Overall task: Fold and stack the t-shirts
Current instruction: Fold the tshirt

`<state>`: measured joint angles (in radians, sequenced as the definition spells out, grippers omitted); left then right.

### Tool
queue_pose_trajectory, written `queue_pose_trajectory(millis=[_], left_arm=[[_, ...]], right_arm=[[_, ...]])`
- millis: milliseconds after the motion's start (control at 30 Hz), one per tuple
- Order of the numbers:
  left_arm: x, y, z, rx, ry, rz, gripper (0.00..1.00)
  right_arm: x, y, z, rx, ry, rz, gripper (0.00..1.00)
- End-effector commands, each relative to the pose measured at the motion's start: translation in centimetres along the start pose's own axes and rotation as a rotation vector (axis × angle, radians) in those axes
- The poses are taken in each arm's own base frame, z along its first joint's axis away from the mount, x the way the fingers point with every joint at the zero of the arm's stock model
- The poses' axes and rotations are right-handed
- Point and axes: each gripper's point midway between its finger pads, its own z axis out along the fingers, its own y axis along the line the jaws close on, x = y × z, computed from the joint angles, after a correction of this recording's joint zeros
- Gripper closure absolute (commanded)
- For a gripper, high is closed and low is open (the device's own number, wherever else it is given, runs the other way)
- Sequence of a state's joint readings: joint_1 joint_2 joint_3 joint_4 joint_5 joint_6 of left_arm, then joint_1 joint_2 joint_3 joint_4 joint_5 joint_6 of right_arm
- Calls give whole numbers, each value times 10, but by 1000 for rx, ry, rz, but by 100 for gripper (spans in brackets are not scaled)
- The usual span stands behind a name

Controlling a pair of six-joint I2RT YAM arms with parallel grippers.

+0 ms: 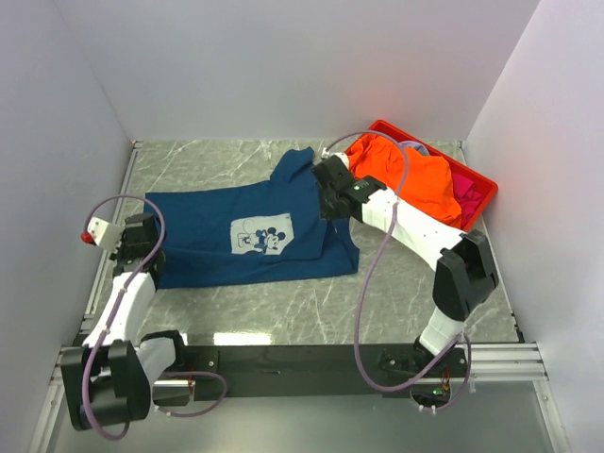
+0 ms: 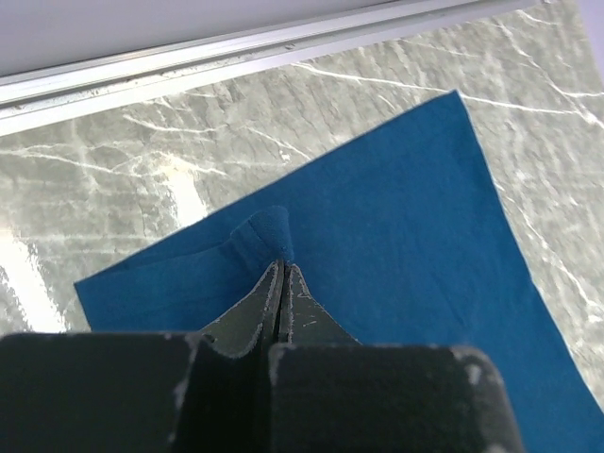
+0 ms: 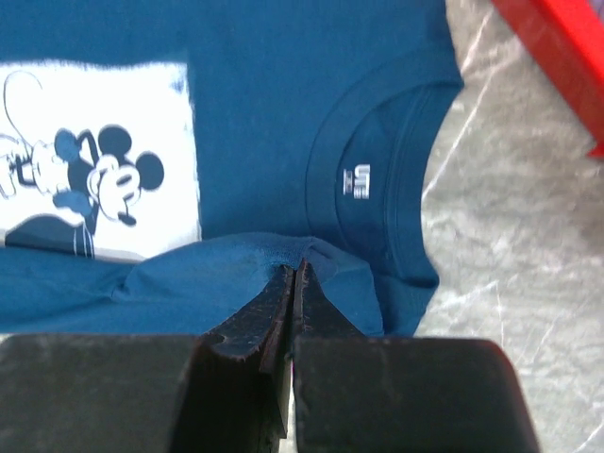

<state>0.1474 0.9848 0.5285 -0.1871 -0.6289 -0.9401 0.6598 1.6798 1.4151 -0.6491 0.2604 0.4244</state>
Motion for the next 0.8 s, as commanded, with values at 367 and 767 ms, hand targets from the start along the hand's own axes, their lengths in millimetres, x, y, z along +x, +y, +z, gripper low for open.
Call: queue_pose_trajectory(millis=[367, 767], left_arm=[[-12, -26, 40, 42, 25, -36, 99], [-8, -25, 61, 39, 66, -59, 99]], right_arm=[[-49, -2, 21, 1, -38, -15, 100], [-67, -1, 33, -2, -32, -21, 100]])
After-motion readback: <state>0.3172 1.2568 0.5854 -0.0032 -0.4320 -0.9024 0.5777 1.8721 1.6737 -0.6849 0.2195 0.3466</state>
